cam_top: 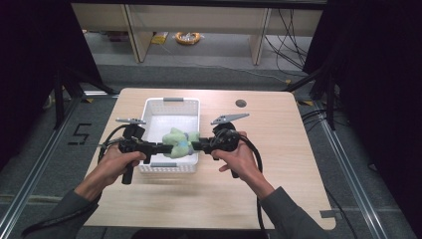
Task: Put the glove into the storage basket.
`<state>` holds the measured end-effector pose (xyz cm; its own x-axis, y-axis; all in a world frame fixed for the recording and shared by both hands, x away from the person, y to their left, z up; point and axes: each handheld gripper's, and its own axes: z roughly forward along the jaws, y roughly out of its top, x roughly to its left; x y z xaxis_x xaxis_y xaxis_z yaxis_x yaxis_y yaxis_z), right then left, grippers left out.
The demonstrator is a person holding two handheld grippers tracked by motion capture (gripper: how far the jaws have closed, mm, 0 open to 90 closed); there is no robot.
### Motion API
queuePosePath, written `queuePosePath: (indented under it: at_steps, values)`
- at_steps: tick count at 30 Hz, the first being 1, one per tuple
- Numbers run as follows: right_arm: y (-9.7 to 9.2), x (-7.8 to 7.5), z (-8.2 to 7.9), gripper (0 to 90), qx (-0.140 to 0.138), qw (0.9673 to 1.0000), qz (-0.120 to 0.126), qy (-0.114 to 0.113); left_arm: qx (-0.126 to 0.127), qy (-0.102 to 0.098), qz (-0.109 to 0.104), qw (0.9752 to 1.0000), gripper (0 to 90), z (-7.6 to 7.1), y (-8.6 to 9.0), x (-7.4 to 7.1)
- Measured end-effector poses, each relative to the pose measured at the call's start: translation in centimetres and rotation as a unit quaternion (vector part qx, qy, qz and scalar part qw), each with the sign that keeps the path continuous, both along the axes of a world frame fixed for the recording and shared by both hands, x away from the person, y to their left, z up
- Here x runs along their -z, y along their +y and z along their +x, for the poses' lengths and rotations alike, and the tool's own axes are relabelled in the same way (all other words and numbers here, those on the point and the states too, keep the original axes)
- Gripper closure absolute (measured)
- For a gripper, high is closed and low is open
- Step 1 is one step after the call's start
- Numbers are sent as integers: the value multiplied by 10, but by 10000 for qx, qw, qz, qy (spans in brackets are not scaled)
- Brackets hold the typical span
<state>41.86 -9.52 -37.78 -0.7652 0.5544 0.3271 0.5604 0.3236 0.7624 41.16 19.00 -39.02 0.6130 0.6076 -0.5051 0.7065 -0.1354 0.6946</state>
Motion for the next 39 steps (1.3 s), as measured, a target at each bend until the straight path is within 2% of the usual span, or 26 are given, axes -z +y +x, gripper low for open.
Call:
queuePosePath:
  at_steps: [1,5,6,7,9,11,15,16,17,18,31,33,34,35,37,38,39]
  values:
    - [3,0,2,736,16,10000,-6,84,-11,38,53,10000,782,3,2,2]
    - [14,7,14,736,-9,9999,-120,30,-31,168,89,9998,781,13,10,8]
    - [17,7,14,736,26,9998,-77,192,-34,217,101,9997,781,16,12,11]
    - [19,11,18,736,-13,9999,-100,102,-125,251,110,9995,781,18,13,13]
    - [24,16,23,736,-31,9998,-131,133,-119,337,134,9993,780,23,17,19]
    - [28,20,25,736,34,9995,-142,278,-127,394,179,9990,780,27,20,25]
    - [35,31,33,736,29,9992,-178,369,-189,531,197,9982,780,32,24,32]
    - [36,34,35,736,42,9990,-178,406,-214,541,192,9981,780,33,25,34]
    - [37,34,35,736,72,9987,-174,482,-101,516,291,9982,779,35,28,35]
    - [38,36,37,736,60,9988,-198,434,-113,521,304,9981,780,35,28,36]
    - [50,54,50,736,87,9970,-375,667,-212,657,458,9966,777,45,31,49]
    - [52,57,52,736,112,9967,-410,692,-178,702,534,9959,777,46,31,51]
    - [52,58,53,736,105,9964,-415,728,-283,670,564,9958,776,46,30,52]
    - [53,60,54,736,116,9961,-448,753,-231,687,689,9950,775,47,31,52]
    - [55,63,55,736,120,9955,-490,799,-314,750,631,9947,775,48,30,56]
    - [56,65,56,736,107,9953,-520,806,-238,725,749,9943,775,48,31,56]
    - [57,66,56,736,121,9951,-543,817,-296,767,672,9943,775,49,30,58]
